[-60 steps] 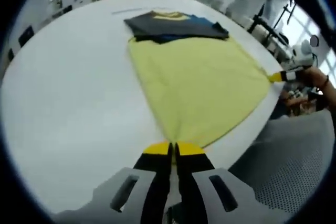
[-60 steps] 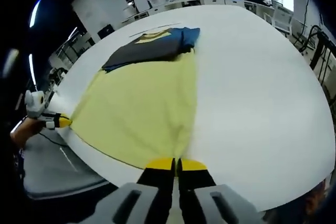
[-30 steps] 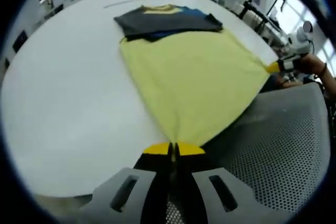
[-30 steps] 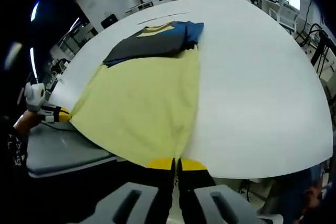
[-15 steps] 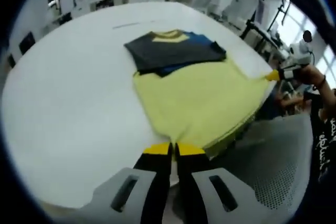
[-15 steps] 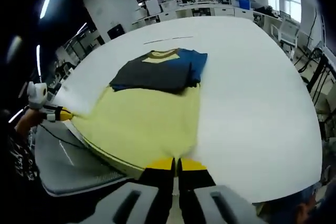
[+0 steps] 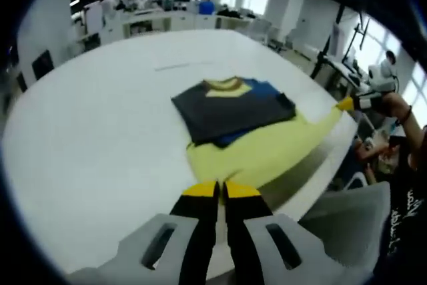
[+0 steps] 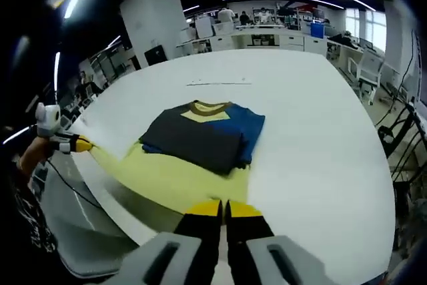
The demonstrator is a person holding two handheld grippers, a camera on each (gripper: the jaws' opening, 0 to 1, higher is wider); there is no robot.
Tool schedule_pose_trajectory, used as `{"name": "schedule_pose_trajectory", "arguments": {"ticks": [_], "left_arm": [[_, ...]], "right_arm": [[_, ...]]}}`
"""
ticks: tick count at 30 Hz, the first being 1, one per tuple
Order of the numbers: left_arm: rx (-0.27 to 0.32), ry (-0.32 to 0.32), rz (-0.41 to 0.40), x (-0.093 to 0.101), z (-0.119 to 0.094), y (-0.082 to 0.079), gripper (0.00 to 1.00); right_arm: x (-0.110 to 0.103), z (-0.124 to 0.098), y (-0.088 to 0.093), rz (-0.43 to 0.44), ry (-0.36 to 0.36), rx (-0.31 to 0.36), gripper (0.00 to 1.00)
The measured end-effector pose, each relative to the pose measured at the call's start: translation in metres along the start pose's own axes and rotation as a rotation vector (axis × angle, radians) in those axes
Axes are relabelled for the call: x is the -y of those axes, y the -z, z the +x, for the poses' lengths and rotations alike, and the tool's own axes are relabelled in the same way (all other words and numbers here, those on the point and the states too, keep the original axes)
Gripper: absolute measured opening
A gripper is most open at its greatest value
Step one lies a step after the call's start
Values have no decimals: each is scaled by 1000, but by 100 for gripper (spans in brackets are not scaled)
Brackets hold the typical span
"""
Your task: Fold the garment on the visible template until the final outline fits inside the template.
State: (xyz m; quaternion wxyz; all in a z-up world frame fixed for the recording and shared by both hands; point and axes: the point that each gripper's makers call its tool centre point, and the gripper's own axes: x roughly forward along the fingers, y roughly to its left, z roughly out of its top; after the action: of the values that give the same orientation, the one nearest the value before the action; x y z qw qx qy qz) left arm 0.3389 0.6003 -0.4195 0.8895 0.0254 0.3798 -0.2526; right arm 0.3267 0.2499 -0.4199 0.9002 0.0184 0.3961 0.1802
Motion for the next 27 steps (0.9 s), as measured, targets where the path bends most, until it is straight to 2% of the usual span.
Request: {"name": "schedule_pose_trajectory", "arguments": {"ticks": [10,16,21,27], "left_arm": [[92,-25,-23,-12,9,-46,0],[154,-37,-36,-19,14,-74,0],[189,-44,-32,-26,21,-94,0],[241,-68,-33,-38,31,-123,0]], "right_arm": [[10,8,-48,-19,12,103,0],[18,17,-73,-54,36,139,0],[26,24,-90,-44,55,170,0],[37,33,-120,-30,74,222,0]]}}
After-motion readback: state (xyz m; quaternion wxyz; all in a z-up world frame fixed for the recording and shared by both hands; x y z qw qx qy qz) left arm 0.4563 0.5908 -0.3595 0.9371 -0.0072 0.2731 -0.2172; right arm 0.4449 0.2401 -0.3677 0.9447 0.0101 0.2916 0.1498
